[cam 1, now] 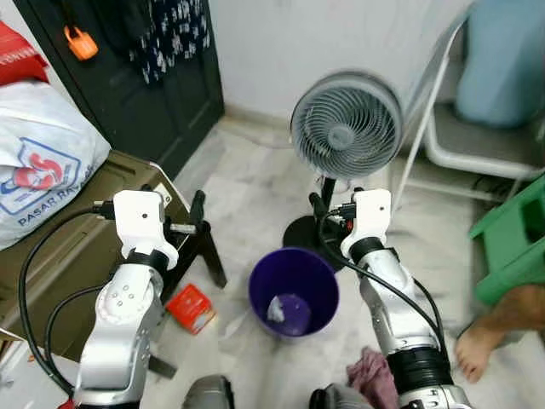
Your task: Clean up the room
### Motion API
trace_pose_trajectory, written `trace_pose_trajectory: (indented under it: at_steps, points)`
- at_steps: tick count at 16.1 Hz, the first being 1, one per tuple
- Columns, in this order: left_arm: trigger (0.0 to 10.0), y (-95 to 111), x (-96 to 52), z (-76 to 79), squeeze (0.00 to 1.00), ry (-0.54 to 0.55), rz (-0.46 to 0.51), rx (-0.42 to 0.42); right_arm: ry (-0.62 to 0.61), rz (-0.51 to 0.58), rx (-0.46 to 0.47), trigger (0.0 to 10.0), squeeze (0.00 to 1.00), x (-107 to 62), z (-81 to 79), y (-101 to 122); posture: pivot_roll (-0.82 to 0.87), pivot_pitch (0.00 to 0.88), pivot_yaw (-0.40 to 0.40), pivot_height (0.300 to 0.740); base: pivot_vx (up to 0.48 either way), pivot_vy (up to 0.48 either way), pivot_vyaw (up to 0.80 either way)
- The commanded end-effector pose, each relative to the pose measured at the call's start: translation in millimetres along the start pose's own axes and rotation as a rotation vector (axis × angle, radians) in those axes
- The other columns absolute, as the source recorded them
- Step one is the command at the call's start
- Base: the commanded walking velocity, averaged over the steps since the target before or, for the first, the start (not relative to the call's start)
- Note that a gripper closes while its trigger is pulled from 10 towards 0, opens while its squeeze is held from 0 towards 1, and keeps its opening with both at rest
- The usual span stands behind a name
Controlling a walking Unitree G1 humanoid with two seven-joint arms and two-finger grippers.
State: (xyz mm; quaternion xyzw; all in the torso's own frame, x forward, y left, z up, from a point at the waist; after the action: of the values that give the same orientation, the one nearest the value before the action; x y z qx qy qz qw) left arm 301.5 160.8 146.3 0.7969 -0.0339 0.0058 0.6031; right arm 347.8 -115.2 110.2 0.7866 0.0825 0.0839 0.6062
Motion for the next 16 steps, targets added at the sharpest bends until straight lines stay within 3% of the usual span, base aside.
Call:
trace_pose_trajectory:
  at_steps: [1, 2, 3, 6, 9, 16]
  points:
    - [10.0, -1, 3.7, -2.8, 0.0, 0.035, 0.008, 0.004, 0.048, 0.022, -0.009, 10.0, 1.0, 3.2, -9.0, 10, 0.01, 0.0, 0.013, 0.74, 0.0, 0.0, 0.0]
    - [10.0, -2, 5.2, -3.5, 0.0, 0.049, 0.011, -0.005, 0.05, 0.025, -0.008, 10.0, 0.46, 4.6, -9.7, 13, 0.0, 0.0, 0.011, 0.74, 0.0, 0.0, 0.0]
    - [10.0, -5, 5.8, -5.1, 0.0, 0.061, 0.009, -0.02, 0.05, 0.028, -0.001, 10.0, 0.0, 6.4, -11.8, 15, 0.0, 0.0, 0.009, 0.74, 0.0, 0.0, 0.0]
    - [10.0, -9, 8.4, -4.6, 0.0, 0.074, 0.007, -0.027, 0.043, 0.033, -0.003, 10.0, 0.0, 4.4, -13.3, 16, -0.01, 0.0, 0.009, 0.74, 0.0, 0.0, 0.0]
    - [10.0, -9, 13.3, -0.7, 0.0, 0.07, 0.028, -0.019, 0.032, 0.037, -0.034, 10.0, 0.0, 3.1, -9.5, 19, -0.01, 0.0, -0.002, 0.74, 0.0, 0.0, 0.8]
    - [10.0, -10, 15.2, -2.9, 0.0, 0.095, 0.049, -0.046, 0.066, 0.057, -0.039, 10.0, 0.0, 9.9, -18.1, 28, -0.01, 0.0, -0.004, 0.74, 0.0, 0.0, 0.8]
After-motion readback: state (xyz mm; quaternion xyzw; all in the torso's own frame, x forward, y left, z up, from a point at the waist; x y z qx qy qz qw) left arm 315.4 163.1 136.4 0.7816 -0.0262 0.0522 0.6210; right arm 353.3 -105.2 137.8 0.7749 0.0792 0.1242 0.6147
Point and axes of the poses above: a point about 5 cm out from each wrist's last joint towards the gripper, its own x axis pointing out of the wrist towards the gripper, its own y axis along the axis of the wrist's last joint, z = x × y, the point moved 4 cm from there along x, pointing out of the wrist towards the gripper, and after that the axes turned 15 degrees about x, right-handed, at the moved point
